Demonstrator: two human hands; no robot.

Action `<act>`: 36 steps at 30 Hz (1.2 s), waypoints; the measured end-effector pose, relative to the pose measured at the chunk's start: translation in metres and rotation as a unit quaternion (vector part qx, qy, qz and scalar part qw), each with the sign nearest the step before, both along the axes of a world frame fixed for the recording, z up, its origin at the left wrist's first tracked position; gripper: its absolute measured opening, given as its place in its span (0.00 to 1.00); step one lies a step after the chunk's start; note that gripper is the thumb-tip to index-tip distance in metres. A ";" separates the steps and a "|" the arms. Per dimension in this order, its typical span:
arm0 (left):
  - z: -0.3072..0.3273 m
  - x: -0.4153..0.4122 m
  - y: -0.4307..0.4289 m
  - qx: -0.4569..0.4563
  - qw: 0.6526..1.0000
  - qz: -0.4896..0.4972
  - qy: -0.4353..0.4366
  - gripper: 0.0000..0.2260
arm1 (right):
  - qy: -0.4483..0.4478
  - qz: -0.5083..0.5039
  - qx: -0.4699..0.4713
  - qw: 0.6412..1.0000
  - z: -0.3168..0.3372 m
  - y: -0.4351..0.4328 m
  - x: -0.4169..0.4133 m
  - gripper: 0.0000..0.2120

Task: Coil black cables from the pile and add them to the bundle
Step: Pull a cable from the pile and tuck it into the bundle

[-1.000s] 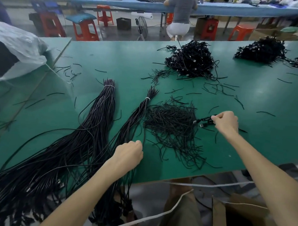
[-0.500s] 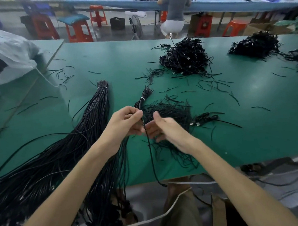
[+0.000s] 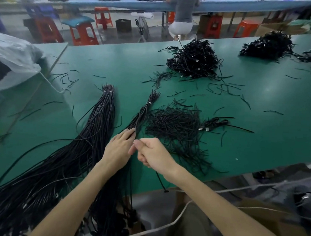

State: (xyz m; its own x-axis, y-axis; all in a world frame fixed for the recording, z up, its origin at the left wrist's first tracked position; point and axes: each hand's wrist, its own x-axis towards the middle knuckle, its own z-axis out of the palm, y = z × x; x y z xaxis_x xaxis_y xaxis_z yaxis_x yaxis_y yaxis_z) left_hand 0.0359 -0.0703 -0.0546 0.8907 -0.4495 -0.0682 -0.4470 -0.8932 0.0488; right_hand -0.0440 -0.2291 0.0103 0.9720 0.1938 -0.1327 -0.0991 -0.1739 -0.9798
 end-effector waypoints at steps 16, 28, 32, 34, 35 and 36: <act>0.034 -0.049 -0.012 -0.483 0.837 -0.024 0.256 0.21 | 0.006 -0.138 0.384 0.913 0.048 -0.024 0.041 0.16; 0.053 -0.014 0.039 -0.762 0.520 0.038 0.385 0.24 | 0.061 -0.256 0.495 0.828 0.022 -0.081 0.062 0.17; 0.044 -0.010 0.036 -0.814 0.431 0.056 0.385 0.21 | 0.082 -0.237 0.455 0.854 0.006 -0.069 0.040 0.16; 0.041 -0.014 0.029 -0.849 0.335 0.078 0.401 0.16 | 0.099 -0.230 0.446 0.859 0.001 -0.059 0.030 0.15; 0.041 -0.015 0.026 -0.865 0.283 0.086 0.406 0.14 | 0.110 -0.228 0.447 0.858 -0.001 -0.054 0.025 0.15; 0.041 -0.017 0.023 -0.877 0.235 0.088 0.409 0.13 | 0.122 -0.227 0.449 0.856 -0.004 -0.048 0.020 0.15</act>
State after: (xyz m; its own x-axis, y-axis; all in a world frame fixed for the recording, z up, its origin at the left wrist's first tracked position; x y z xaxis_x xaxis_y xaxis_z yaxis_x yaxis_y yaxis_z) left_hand 0.0191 -0.0470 -0.0133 0.9177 -0.3855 -0.0957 0.3886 0.8218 0.4167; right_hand -0.0243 -0.2774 0.0067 0.9389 -0.0653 -0.3380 -0.1780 0.7483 -0.6390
